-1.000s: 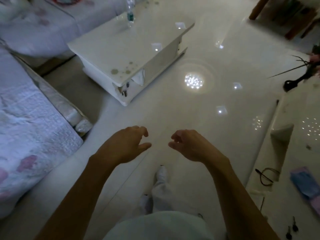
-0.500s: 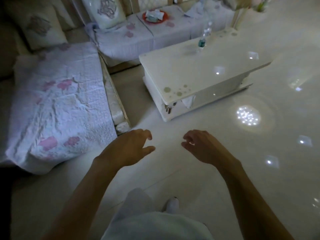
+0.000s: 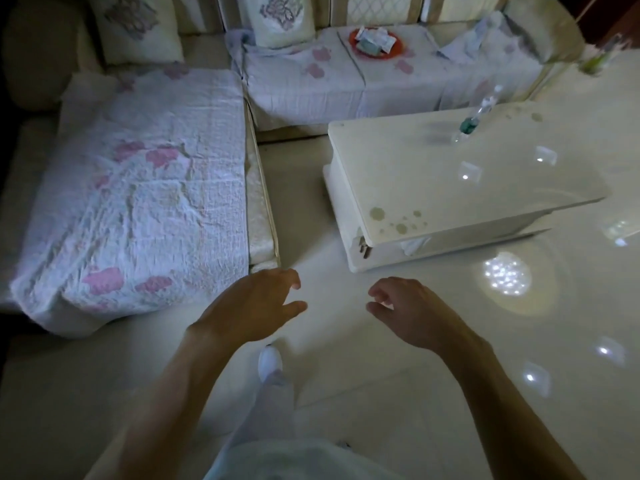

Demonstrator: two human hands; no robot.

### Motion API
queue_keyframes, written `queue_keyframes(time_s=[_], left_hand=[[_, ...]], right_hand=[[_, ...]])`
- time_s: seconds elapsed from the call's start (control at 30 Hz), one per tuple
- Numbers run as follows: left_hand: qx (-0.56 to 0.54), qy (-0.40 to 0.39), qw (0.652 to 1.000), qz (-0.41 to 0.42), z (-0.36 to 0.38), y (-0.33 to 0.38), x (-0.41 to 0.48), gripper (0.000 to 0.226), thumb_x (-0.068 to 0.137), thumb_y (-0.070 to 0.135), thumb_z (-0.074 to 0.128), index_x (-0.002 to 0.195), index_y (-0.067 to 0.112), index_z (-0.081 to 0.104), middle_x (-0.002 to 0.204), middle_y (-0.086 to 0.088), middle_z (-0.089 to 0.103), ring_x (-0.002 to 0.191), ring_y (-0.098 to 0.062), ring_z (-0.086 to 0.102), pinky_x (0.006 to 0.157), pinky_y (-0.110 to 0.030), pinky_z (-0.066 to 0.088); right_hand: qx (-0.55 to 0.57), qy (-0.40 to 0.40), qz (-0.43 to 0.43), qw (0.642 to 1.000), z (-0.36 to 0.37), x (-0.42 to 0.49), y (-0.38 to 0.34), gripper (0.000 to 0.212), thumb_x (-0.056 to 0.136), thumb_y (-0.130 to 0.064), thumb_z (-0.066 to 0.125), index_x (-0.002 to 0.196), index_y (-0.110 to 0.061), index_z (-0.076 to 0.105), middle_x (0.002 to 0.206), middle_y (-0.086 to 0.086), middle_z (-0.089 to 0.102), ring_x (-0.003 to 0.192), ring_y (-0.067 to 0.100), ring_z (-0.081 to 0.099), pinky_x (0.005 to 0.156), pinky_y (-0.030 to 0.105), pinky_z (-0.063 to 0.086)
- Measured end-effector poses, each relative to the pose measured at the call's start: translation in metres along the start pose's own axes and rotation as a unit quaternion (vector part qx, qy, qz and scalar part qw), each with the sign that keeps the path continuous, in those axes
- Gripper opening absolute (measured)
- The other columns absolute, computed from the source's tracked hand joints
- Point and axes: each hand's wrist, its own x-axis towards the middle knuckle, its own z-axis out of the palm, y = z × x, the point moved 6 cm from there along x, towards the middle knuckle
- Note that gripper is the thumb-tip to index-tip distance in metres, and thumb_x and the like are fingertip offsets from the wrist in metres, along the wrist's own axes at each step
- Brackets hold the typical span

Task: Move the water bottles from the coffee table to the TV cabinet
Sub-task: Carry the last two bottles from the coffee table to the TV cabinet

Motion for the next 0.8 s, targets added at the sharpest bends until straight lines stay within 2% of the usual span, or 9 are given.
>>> queue_keyframes(time_s=[0.17, 0.27, 0.37, 0.6, 0.73, 0.8], left_hand=[[0.002, 0.015, 1.0, 0.02, -0.057, -0.037, 0.056, 0.041, 0.089, 0.048, 0.054, 0.123, 0.024, 0.053, 0.123, 0.002, 0.061, 0.107, -0.017, 0.06, 0.092, -0.032, 0.048], [0.023, 0.016, 0.999, 0.031, -0.087, -0.052, 0.083, 0.043, 0.091, 0.048, 0.051, 0.126, 0.024, 0.051, 0.127, 0.002, 0.059, 0.112, -0.018, 0.059, 0.095, -0.032, 0.047], [0.034, 0.015, 0.998, 0.043, -0.108, -0.061, 0.107, 0.041, 0.092, 0.047, 0.05, 0.123, 0.021, 0.053, 0.124, 0.001, 0.059, 0.107, -0.019, 0.06, 0.093, -0.035, 0.048], [0.052, -0.007, 0.998, 0.044, -0.131, -0.06, 0.159, 0.042, 0.092, 0.046, 0.05, 0.123, 0.019, 0.054, 0.125, 0.002, 0.058, 0.108, -0.02, 0.059, 0.092, -0.034, 0.047], [0.053, -0.011, 0.998, 0.031, -0.145, -0.055, 0.194, 0.039, 0.092, 0.044, 0.052, 0.122, 0.02, 0.055, 0.123, 0.003, 0.059, 0.1, -0.017, 0.061, 0.086, -0.027, 0.047], [0.061, -0.017, 0.998, 0.021, -0.155, -0.05, 0.212, 0.038, 0.092, 0.042, 0.053, 0.122, 0.02, 0.054, 0.122, 0.003, 0.059, 0.098, -0.016, 0.061, 0.087, -0.028, 0.048]], right_hand=[[-0.014, 0.006, 0.018, 1.0, -0.027, 0.061, -0.028, 0.033, 0.095, -0.037, 0.052, 0.122, -0.02, 0.059, 0.117, -0.006, 0.064, 0.103, 0.007, 0.058, 0.093, 0.028, 0.048], [-0.02, 0.021, 0.011, 1.0, -0.045, 0.093, -0.042, 0.031, 0.096, -0.037, 0.051, 0.12, -0.02, 0.059, 0.114, -0.008, 0.063, 0.1, 0.006, 0.056, 0.092, 0.026, 0.047], [-0.013, 0.033, 0.009, 0.999, -0.06, 0.119, -0.046, 0.028, 0.096, -0.036, 0.051, 0.116, -0.019, 0.062, 0.112, -0.006, 0.065, 0.096, 0.006, 0.058, 0.09, 0.027, 0.048], [0.005, 0.018, 0.017, 1.0, -0.08, 0.173, -0.034, 0.034, 0.097, -0.036, 0.049, 0.123, -0.016, 0.06, 0.12, -0.003, 0.064, 0.101, 0.007, 0.058, 0.089, 0.022, 0.044], [0.003, 0.005, 0.003, 1.0, -0.091, 0.214, -0.015, 0.033, 0.097, -0.035, 0.049, 0.12, -0.015, 0.06, 0.12, -0.001, 0.065, 0.099, 0.007, 0.057, 0.087, 0.021, 0.044], [0.002, 0.001, -0.005, 1.0, -0.102, 0.237, -0.001, 0.032, 0.097, -0.035, 0.05, 0.119, -0.015, 0.06, 0.121, -0.001, 0.065, 0.101, 0.009, 0.059, 0.087, 0.022, 0.044]])
